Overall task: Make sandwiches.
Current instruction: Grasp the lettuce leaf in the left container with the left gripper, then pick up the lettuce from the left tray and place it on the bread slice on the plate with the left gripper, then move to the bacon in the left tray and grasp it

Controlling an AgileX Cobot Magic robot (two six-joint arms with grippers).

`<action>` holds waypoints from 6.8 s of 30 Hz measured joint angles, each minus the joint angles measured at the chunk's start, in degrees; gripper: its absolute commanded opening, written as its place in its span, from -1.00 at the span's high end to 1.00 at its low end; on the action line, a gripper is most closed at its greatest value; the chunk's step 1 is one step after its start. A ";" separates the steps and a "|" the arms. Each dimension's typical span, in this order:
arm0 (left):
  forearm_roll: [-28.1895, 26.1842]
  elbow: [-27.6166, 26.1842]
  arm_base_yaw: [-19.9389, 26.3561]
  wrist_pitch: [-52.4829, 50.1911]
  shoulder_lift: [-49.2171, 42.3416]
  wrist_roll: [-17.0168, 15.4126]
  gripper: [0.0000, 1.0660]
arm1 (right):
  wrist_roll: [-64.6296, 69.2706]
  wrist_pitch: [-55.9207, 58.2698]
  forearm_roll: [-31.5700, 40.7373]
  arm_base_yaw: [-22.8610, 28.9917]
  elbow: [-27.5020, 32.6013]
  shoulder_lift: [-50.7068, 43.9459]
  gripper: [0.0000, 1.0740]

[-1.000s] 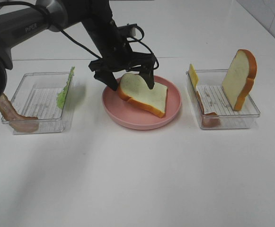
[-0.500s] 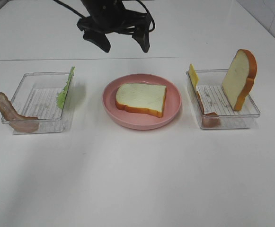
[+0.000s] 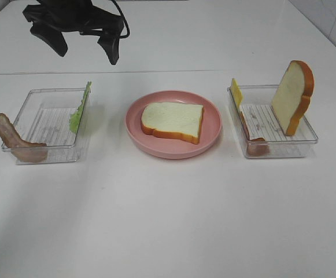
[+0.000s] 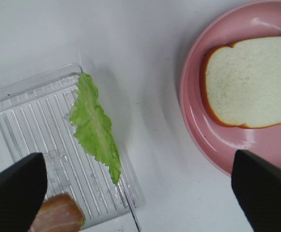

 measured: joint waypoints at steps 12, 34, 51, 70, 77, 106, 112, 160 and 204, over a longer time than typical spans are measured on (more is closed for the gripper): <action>5.67 0.00 0.00 -0.11 6.47 -4.13 -0.84 | 0.00 0.00 0.00 0.00 0.00 0.00 -0.79; 6.93 0.00 0.00 -0.11 11.57 -4.35 0.73 | 0.00 0.00 0.00 0.00 0.00 0.00 -0.79; 7.56 0.00 0.00 -0.11 11.57 -5.21 1.00 | 0.00 0.00 0.00 0.00 0.00 0.00 -0.79; 7.62 -0.34 -0.92 0.06 -2.75 -6.99 1.00 | 0.00 0.00 0.00 0.00 0.00 0.00 -0.79; -0.40 -0.34 -5.16 -0.57 -3.84 -7.10 1.00 | 0.00 0.00 0.00 0.00 0.00 0.00 -0.79; -42.80 -0.34 -6.36 -13.46 14.67 22.63 1.00 | 0.00 0.00 0.00 0.00 0.00 0.00 -0.79; -37.07 -0.34 -5.96 -16.44 15.41 23.26 1.00 | 0.00 0.00 0.00 0.00 0.00 0.00 -0.79; -1.83 6.07 -2.58 -0.69 -3.72 2.46 -0.91 | 0.00 0.00 0.00 0.00 0.00 0.00 -0.79; -4.35 31.34 20.45 -3.95 -6.59 4.47 -0.52 | 0.00 0.00 0.00 0.00 0.00 0.00 -0.79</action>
